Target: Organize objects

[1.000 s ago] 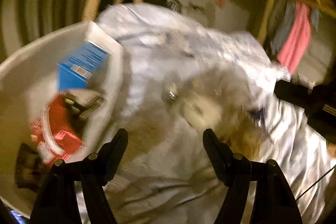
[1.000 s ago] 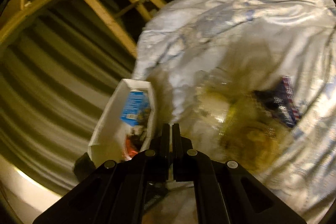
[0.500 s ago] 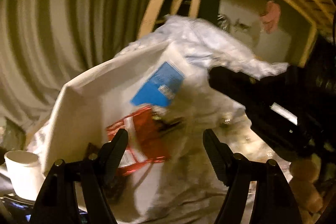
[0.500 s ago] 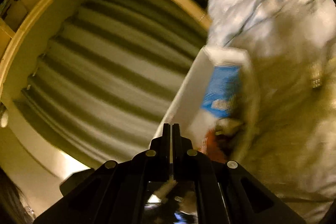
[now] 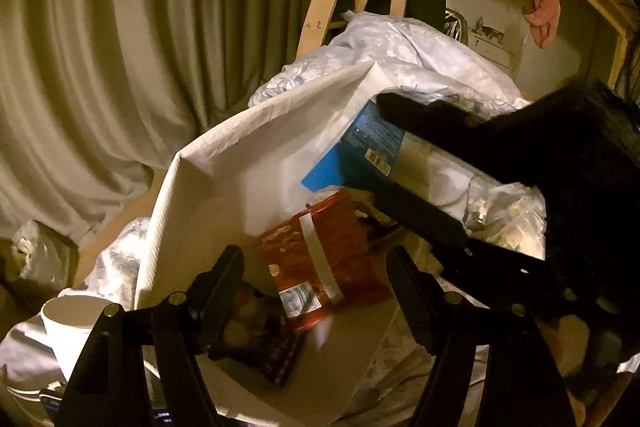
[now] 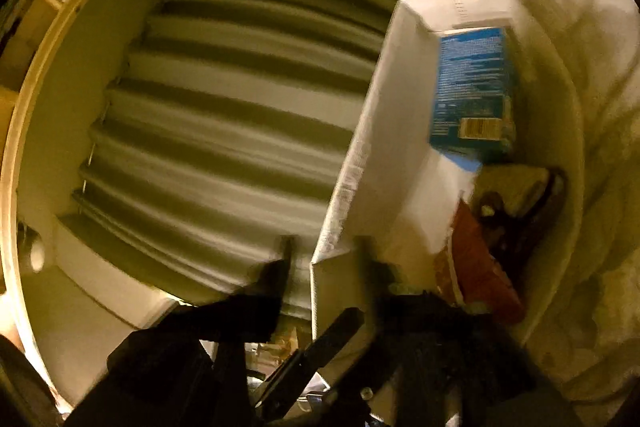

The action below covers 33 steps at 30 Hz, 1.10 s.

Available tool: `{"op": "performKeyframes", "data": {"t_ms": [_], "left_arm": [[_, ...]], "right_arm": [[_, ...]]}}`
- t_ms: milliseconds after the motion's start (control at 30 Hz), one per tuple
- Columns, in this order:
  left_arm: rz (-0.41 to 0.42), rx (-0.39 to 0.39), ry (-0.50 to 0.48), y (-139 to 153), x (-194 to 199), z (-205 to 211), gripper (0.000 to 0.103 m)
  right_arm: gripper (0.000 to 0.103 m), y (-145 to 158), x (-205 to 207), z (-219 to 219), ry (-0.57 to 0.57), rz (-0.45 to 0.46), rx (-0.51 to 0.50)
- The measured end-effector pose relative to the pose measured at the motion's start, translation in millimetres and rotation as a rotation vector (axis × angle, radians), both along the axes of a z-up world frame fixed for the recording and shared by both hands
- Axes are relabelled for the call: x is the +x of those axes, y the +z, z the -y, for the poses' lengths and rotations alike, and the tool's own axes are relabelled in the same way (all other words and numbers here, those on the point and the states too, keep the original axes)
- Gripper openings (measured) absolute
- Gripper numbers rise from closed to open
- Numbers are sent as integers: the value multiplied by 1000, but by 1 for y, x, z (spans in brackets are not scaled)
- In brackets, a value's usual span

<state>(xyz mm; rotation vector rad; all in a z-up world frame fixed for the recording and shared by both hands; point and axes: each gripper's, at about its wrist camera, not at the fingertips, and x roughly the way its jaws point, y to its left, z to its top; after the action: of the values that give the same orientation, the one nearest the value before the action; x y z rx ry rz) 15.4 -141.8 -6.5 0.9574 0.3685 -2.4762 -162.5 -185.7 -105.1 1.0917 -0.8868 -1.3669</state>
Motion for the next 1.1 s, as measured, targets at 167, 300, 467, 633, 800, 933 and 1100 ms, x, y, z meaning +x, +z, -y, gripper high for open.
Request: {"op": "performKeyframes", "data": {"t_ms": [167, 300, 467, 633, 800, 933, 1100], "left_arm": [[2, 3, 0, -1, 1, -1, 71], [-2, 10, -12, 1, 4, -2, 71], [-45, 85, -122, 4, 6, -12, 71], [-60, 92, -294, 5, -1, -47, 71], [-41, 107, -438, -4, -14, -85, 71], [-5, 149, -504, -16, -22, -105, 71], [22, 155, -532, -24, -24, -116, 71]], "right_arm": [[64, -1, -6, -30, -42, 41, -63], [64, 1, -8, -48, -72, 39, -73], [64, 22, 4, -108, -256, -70, 162], [64, 40, 13, -159, -432, -129, 551], [64, 26, 14, -179, -426, -10, 863], [64, 15, 13, -201, -508, 15, 945], [64, -2, 4, -220, -592, 69, 1034]]}}
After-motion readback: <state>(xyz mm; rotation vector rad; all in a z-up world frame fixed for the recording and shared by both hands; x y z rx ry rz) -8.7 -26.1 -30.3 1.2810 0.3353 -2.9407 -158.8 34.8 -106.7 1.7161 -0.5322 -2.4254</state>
